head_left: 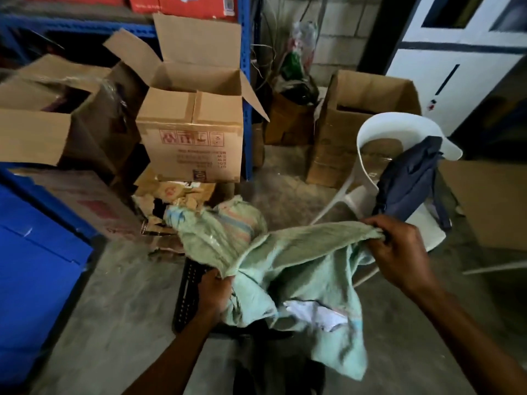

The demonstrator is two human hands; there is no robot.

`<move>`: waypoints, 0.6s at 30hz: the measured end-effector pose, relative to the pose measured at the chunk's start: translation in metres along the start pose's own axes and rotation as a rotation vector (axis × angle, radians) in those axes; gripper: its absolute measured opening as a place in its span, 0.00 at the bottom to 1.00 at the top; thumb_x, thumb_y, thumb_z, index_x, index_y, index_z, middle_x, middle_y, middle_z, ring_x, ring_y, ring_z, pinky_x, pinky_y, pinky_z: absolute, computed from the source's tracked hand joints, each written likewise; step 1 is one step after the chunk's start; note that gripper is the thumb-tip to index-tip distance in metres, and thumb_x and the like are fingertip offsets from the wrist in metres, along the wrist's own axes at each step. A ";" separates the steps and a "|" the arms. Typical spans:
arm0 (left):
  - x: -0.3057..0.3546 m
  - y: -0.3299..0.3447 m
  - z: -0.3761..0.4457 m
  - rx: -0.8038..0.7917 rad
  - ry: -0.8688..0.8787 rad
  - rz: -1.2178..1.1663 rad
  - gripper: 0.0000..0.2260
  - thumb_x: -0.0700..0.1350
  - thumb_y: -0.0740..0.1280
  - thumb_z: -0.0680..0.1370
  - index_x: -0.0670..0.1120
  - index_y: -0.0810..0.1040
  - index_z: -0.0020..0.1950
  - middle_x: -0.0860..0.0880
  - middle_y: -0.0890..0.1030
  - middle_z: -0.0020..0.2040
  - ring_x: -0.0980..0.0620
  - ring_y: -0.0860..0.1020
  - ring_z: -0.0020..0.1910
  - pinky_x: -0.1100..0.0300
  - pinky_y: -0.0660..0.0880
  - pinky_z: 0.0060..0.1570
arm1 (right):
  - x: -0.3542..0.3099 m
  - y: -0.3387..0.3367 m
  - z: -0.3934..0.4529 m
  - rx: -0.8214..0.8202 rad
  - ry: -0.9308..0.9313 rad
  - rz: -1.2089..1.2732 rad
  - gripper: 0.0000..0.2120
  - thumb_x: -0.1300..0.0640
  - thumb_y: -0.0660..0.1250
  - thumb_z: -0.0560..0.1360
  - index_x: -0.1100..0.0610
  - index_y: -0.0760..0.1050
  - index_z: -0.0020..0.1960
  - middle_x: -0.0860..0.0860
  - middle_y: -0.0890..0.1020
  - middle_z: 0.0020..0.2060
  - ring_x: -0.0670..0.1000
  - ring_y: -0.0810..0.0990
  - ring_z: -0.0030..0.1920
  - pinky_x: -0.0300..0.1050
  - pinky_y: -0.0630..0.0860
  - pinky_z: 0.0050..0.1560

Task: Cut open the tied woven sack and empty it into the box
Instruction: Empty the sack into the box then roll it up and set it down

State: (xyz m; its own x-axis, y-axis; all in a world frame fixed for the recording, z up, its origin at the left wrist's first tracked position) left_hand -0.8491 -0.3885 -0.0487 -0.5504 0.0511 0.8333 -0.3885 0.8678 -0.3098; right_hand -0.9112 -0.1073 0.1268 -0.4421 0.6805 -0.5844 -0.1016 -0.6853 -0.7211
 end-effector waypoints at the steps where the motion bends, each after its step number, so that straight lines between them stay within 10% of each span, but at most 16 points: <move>1: -0.009 0.003 0.008 -0.018 -0.038 0.013 0.06 0.45 0.72 0.69 0.44 0.78 0.39 0.41 0.81 0.38 0.40 0.80 0.44 0.45 0.77 0.50 | -0.005 -0.002 0.004 -0.009 -0.020 -0.027 0.08 0.68 0.64 0.65 0.63 0.80 0.43 0.49 0.79 0.35 0.41 0.75 0.39 0.22 0.68 0.37; 9: -0.023 0.048 0.042 -0.176 -0.327 0.284 0.37 0.67 0.67 0.68 0.38 0.73 0.64 0.40 0.77 0.62 0.40 0.75 0.62 0.51 0.72 0.62 | -0.017 0.008 0.030 -0.089 -0.049 -0.137 0.10 0.71 0.66 0.66 0.60 0.80 0.42 0.50 0.80 0.35 0.44 0.76 0.37 0.38 0.72 0.38; 18: -0.039 0.040 0.039 -0.408 -0.335 0.513 0.39 0.65 0.67 0.69 0.46 0.64 0.73 0.42 0.67 0.73 0.42 0.68 0.70 0.53 0.65 0.67 | -0.032 0.041 0.042 -0.208 0.019 -0.132 0.08 0.64 0.64 0.65 0.57 0.80 0.39 0.52 0.84 0.35 0.52 0.80 0.36 0.50 0.77 0.36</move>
State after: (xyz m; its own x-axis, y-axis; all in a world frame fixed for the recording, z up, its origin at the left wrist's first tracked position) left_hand -0.8718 -0.3749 -0.1114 -0.8108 0.4028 0.4246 0.2484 0.8937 -0.3735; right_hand -0.9388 -0.1681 0.1322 -0.4205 0.7668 -0.4850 0.0290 -0.5229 -0.8519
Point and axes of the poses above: each hand's wrist, its own z-axis towards the middle knuckle, its own y-axis out of the palm, x = y × z, the point moved 1 cm from there along z, towards the middle knuckle
